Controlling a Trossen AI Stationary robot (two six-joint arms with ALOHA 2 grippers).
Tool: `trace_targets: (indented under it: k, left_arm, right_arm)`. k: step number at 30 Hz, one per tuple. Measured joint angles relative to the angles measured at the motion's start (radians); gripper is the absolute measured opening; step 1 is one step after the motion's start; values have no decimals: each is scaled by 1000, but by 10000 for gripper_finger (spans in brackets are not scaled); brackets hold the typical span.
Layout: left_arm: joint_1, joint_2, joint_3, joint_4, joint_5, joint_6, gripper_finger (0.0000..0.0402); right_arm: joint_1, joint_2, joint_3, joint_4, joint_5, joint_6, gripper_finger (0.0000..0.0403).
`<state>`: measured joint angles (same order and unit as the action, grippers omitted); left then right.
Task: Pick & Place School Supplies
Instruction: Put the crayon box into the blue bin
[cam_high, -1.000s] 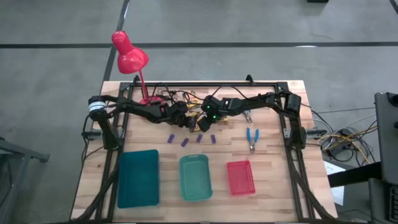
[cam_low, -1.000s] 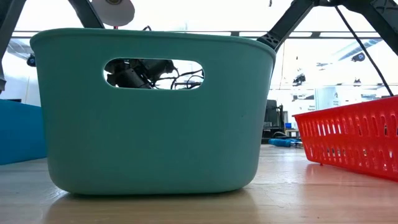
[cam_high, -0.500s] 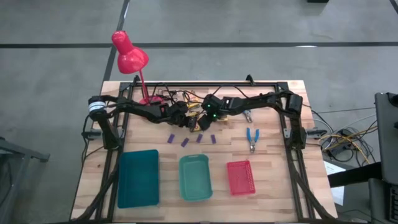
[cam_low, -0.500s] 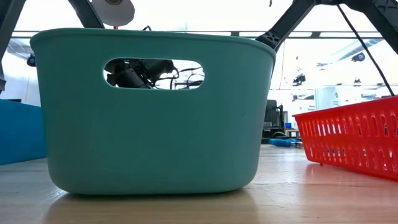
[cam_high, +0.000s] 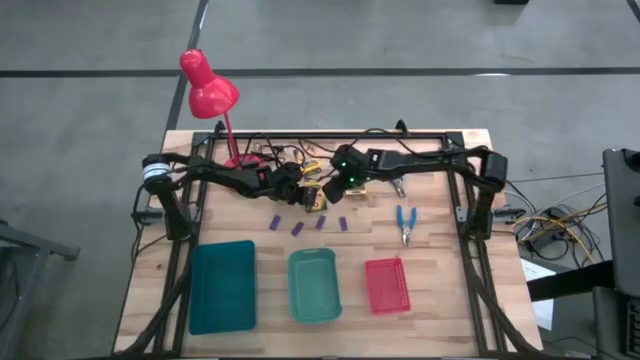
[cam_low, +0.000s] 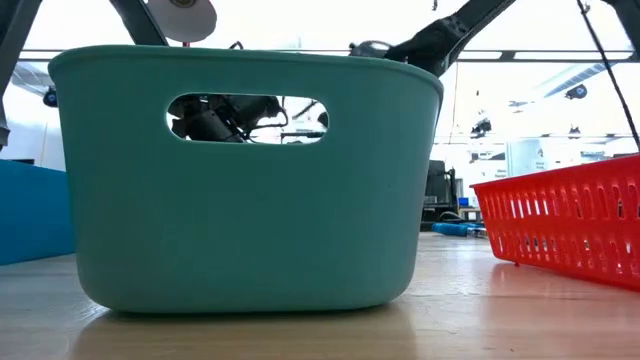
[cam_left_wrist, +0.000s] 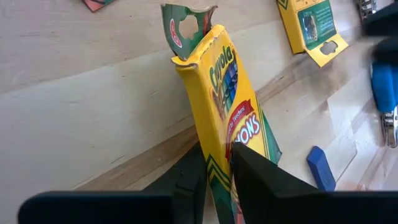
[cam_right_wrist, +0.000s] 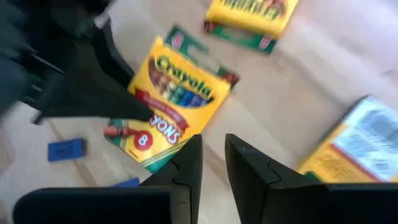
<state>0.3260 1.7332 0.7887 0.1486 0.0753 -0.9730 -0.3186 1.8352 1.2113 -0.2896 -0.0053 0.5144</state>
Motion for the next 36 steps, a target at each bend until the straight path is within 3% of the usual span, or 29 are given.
trace_targets:
  k: [4, 13, 17, 24, 36]
  left_arm:
    - [0, 0, 0, 1, 1, 1, 73]
    - [0, 0, 0, 8, 2, 4, 73]
    - [0, -5, 0, 12, 2, 14, 73]
    - [0, -15, 0, 13, -2, 32, 72]
    - [0, -28, 33, 11, -5, 83, 72]
  right_arm:
    - [0, -76, -11, 1, 61, -3, 68]
    - [13, -271, -117, 25, 88, -127, 68]
    - [26, -373, -237, 156, 83, -201, 68]
    - [26, -537, -442, 376, 77, -178, 68]
    - [26, -617, -500, 378, 77, -175, 68]
